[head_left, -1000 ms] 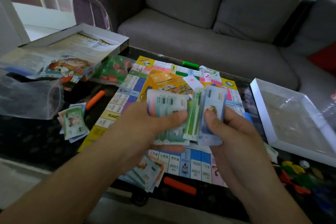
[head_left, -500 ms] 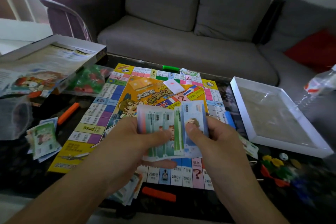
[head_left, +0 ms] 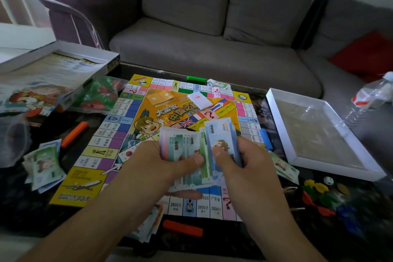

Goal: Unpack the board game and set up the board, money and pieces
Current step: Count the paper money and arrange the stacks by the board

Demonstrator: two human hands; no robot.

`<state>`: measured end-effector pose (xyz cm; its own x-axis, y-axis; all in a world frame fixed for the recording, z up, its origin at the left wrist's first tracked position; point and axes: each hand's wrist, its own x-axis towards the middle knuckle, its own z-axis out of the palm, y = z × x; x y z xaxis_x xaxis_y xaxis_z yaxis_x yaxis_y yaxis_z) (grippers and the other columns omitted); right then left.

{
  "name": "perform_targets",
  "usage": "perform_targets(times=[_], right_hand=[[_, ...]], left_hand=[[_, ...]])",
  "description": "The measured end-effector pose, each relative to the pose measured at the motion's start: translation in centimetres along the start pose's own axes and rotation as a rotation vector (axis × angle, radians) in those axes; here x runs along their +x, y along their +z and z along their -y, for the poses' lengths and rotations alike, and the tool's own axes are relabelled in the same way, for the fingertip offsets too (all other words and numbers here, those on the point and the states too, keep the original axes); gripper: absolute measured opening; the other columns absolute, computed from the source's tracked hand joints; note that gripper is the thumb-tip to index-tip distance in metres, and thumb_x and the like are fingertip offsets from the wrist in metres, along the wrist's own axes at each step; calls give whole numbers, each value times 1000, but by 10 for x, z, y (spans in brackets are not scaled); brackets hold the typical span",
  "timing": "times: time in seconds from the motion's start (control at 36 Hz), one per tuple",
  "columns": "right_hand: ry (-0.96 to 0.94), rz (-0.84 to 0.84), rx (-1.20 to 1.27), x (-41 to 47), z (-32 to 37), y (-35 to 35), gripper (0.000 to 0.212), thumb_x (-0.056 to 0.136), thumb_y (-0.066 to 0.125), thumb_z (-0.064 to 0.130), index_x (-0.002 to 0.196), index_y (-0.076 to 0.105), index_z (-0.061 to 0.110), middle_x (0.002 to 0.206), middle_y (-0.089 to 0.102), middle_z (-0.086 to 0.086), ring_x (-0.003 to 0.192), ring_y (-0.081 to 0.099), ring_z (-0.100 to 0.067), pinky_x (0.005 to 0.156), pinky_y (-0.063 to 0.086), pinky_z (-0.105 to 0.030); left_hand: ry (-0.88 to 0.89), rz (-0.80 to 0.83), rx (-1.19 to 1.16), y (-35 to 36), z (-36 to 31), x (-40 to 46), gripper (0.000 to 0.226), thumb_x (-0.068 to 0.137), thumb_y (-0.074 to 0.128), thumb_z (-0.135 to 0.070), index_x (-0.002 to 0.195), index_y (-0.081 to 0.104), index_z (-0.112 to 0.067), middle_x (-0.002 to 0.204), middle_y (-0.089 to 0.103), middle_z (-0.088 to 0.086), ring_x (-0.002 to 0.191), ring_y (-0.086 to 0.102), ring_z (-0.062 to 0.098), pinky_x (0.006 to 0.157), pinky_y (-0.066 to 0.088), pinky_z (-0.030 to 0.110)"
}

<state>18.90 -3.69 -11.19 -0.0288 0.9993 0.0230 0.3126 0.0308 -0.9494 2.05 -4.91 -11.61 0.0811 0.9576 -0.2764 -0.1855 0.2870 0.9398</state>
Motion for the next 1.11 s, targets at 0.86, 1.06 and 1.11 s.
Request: perform_targets(times=[0.86, 1.06, 1.11], right_hand=[[129, 168, -1069, 123, -76, -169, 6, 102, 65, 30, 97, 68, 26, 88, 67, 9, 79, 64, -3, 65, 48, -23], [76, 124, -1074, 117, -88, -164, 11, 102, 65, 30, 94, 68, 23, 89, 64, 5, 76, 57, -1, 59, 40, -20], [69, 94, -1062, 115, -88, -165, 17, 102, 65, 30, 87, 67, 21, 85, 64, 2, 74, 57, -5, 59, 40, -24]], left_hand=[[-107, -55, -155, 0, -7, 6, 26, 89, 69, -10, 112, 72, 1, 101, 79, 20, 92, 79, 34, 64, 66, 46], [-142, -71, -164, 1, -5, 9, 29, 86, 69, -11, 113, 72, -1, 102, 79, 19, 92, 79, 34, 63, 65, 47], [-172, -65, -182, 1, -7, 11, 30, 86, 70, -12, 113, 72, 0, 102, 79, 20, 92, 79, 34, 63, 65, 48]])
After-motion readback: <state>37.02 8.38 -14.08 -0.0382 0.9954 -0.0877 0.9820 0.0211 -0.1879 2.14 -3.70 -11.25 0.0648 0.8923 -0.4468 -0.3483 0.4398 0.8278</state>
